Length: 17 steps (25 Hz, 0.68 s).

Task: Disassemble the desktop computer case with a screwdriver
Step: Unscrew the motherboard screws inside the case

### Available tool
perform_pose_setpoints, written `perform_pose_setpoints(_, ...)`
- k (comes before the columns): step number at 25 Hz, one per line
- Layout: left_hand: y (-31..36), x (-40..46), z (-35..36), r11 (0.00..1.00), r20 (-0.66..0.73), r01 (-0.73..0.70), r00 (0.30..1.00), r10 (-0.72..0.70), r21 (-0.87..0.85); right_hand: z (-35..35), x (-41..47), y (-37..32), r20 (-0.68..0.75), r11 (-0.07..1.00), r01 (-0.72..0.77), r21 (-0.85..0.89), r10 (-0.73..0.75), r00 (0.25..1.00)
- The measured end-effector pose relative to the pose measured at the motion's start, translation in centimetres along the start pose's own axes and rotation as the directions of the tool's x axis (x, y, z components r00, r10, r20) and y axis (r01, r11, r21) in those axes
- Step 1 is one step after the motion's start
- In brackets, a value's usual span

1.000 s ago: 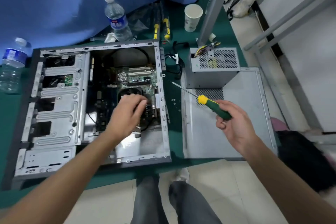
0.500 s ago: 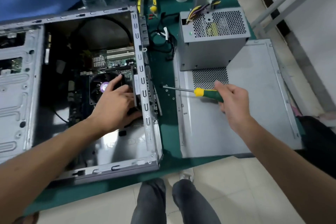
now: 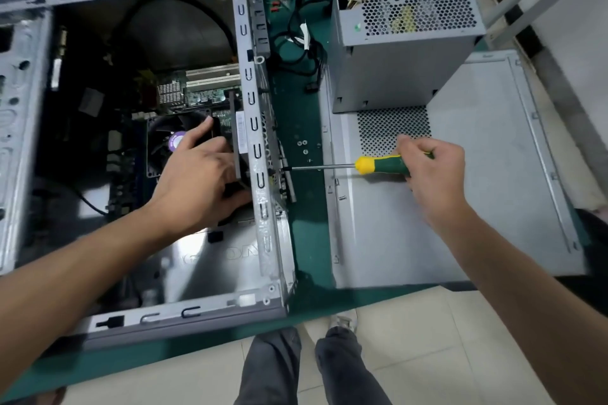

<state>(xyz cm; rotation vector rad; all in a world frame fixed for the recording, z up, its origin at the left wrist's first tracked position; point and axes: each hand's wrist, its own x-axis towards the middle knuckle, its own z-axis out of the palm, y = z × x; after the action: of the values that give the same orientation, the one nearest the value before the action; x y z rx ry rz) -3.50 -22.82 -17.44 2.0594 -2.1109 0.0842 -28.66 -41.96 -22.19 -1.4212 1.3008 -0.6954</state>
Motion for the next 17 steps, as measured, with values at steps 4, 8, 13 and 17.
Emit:
perform_pose_setpoints(4,-0.14,0.08,0.13,1.0,0.012,0.009,1.0,-0.009,0.011,-0.05,0.13,0.33,-0.008,1.0,0.004,-0.011,-0.004,1.0)
perform_pose_setpoints(8,-0.15,0.07,0.26,1.0,-0.018,0.011,1.0,-0.011,-0.021,-0.01,0.26,0.35,0.004,1.0,-0.011,-0.007,0.011,1.0)
perform_pose_setpoints(13,-0.33,-0.07,0.57,1.0,-0.013,0.019,1.0,-0.019,-0.007,-0.05,0.24,0.33,0.017,1.0,-0.006,-0.019,0.006,1.0)
perform_pose_setpoints(17,-0.36,-0.01,0.65,1.0,-0.037,0.022,0.999,-0.023,-0.022,0.0,0.21,0.34,0.014,1.0,0.012,-0.027,-0.012,1.0)
